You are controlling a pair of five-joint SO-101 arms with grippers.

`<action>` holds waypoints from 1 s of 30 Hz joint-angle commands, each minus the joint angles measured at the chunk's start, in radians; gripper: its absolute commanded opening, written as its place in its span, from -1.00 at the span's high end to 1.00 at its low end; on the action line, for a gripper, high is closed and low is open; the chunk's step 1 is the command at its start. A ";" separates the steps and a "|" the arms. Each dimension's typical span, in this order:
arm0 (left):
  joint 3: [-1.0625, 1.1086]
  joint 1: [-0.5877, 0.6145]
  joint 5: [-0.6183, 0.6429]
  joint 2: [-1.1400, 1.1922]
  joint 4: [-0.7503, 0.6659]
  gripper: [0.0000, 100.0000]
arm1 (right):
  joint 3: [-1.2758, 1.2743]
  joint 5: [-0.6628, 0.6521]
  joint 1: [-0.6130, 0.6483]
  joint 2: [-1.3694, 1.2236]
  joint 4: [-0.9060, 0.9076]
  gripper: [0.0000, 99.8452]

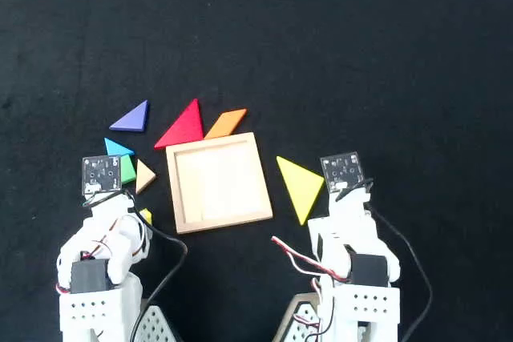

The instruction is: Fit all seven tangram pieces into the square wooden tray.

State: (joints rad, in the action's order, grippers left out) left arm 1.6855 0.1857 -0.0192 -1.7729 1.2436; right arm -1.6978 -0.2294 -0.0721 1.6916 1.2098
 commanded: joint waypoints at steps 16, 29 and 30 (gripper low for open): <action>-0.423 -0.099 -0.118 -0.048 -0.152 0.69 | 0.278 -0.157 -0.097 0.179 -0.209 0.75; -0.728 -0.102 -0.038 0.657 -0.160 0.69 | 0.611 -0.078 0.025 -0.245 -0.064 0.66; -0.751 -0.107 -0.037 0.736 -0.160 0.68 | 0.622 -0.078 0.025 -0.328 -0.098 0.66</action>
State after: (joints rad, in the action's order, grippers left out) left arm 1.0395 0.0982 -0.0698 -1.3004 1.0810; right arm -1.1531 -0.3168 -0.0721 1.5766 1.1515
